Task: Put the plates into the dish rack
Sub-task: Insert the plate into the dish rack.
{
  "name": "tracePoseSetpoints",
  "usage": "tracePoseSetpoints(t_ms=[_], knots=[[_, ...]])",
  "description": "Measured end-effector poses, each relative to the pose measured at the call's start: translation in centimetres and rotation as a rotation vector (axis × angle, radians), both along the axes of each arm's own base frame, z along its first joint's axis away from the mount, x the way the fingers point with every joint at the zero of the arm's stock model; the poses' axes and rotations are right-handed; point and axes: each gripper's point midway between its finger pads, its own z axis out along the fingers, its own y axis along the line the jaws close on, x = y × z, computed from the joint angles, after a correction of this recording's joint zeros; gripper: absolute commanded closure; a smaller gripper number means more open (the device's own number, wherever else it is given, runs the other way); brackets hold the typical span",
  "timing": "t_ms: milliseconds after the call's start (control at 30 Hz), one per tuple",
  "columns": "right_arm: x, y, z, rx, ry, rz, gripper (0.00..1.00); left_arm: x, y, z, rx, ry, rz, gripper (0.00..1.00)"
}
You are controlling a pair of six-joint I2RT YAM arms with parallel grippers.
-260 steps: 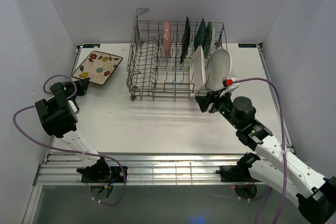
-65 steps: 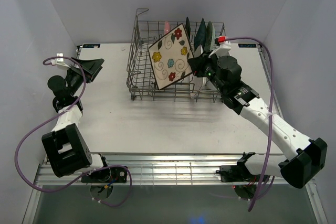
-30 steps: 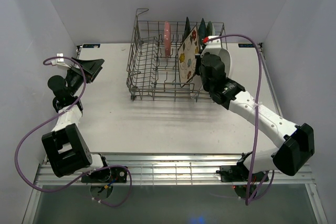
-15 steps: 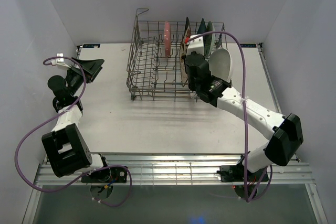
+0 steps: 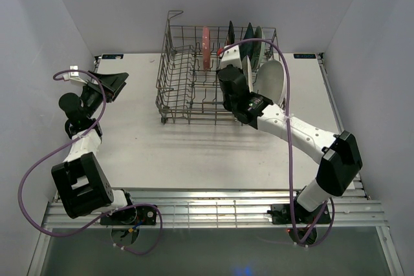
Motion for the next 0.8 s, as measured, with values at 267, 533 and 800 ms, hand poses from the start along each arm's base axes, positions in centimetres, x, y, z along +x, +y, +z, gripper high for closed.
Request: tracePoseSetpoints(t_ms=[267,533,800], knots=[[0.7,0.9,-1.5,0.008,0.022,-0.003,0.92,0.0,0.0,0.0,0.002,-0.001,0.001,0.02],[0.8,1.5,-2.7,0.033,0.044,-0.007,0.92,0.0,0.0,0.0,0.002,-0.001,0.0,0.02],[0.6,1.4,-4.4,0.071,0.056,-0.021,0.92,0.0,0.0,0.0,0.002,0.0,0.0,0.02]])
